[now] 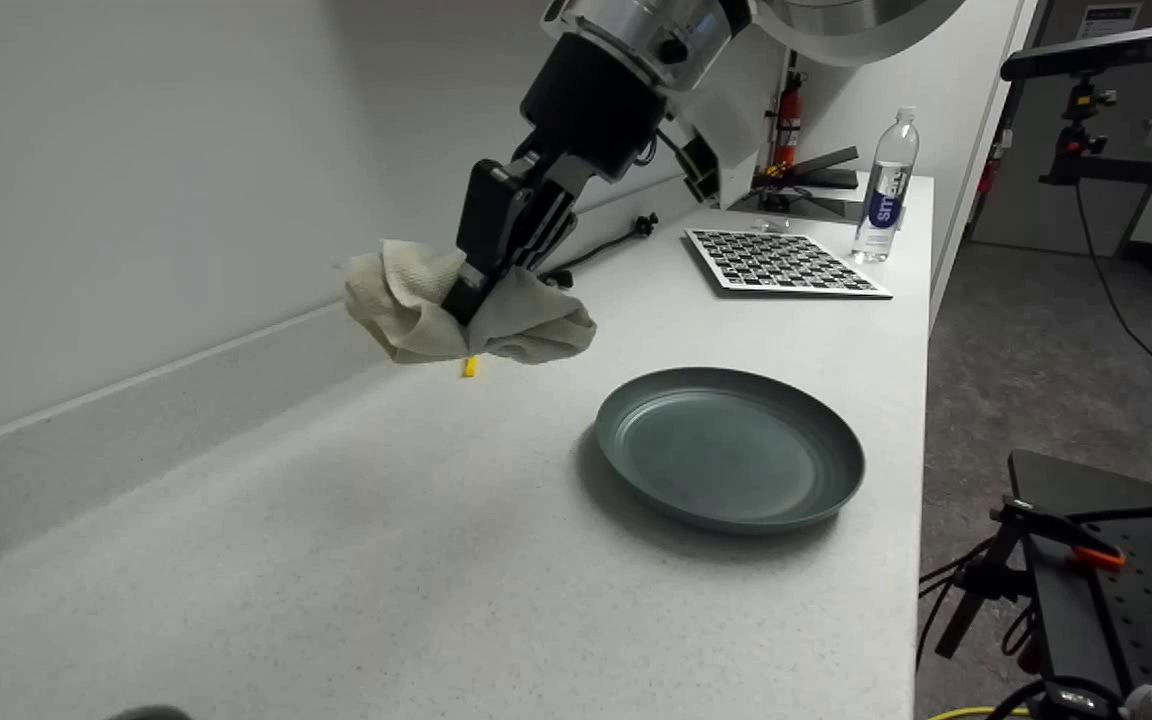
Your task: Use the cloth to wipe the table and then move it to the left and wipe the countertop
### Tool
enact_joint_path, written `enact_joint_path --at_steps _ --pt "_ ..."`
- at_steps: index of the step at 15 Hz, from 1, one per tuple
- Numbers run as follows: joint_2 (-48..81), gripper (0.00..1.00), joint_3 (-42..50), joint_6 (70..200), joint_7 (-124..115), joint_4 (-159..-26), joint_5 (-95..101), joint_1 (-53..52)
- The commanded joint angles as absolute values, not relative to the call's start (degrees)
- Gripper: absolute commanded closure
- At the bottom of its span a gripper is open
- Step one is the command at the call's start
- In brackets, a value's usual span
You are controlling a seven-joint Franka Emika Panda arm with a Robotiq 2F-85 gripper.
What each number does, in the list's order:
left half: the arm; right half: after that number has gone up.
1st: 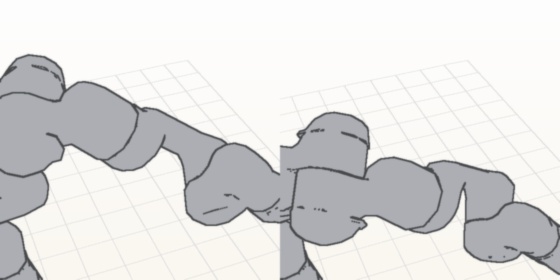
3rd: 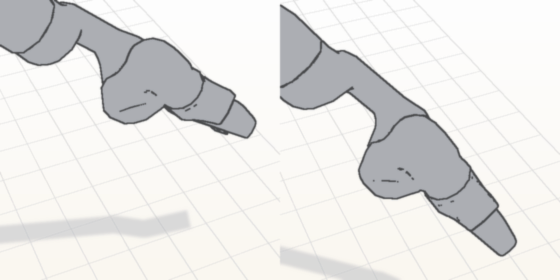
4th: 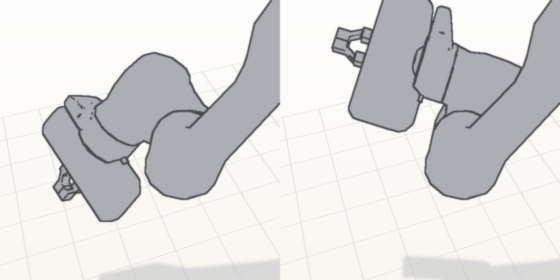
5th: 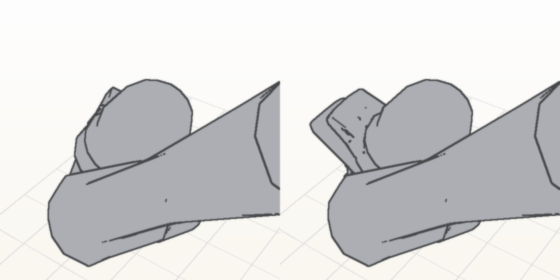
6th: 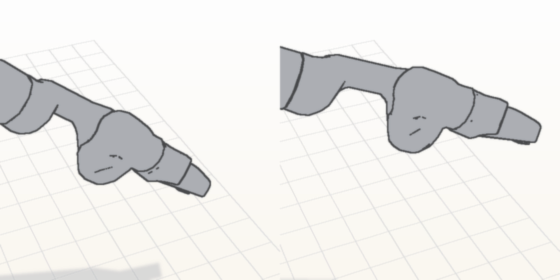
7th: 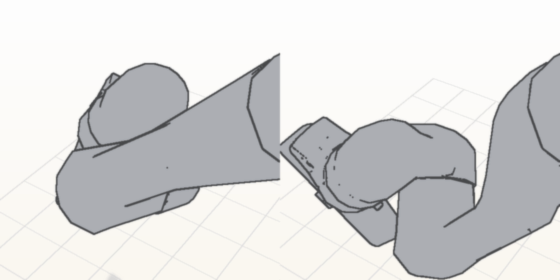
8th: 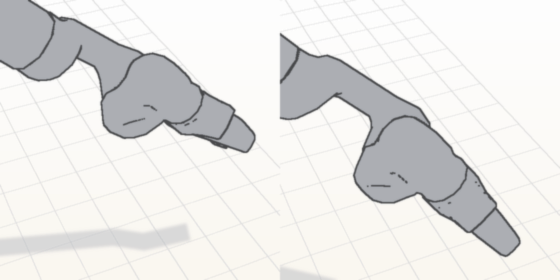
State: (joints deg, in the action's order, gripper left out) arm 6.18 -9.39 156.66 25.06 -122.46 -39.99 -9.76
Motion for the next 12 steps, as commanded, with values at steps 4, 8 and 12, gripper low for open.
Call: enact_joint_path --at_steps 4,8,12 --pt "6.18 0.86 -9.39 156.66 25.05 -122.46 -39.99 -9.76" --pt "8.01 0.97 -9.66 157.41 20.69 -122.66 -35.88 -8.79" --pt "12.30 0.97 -7.24 158.54 12.86 -124.01 -27.23 -6.80"
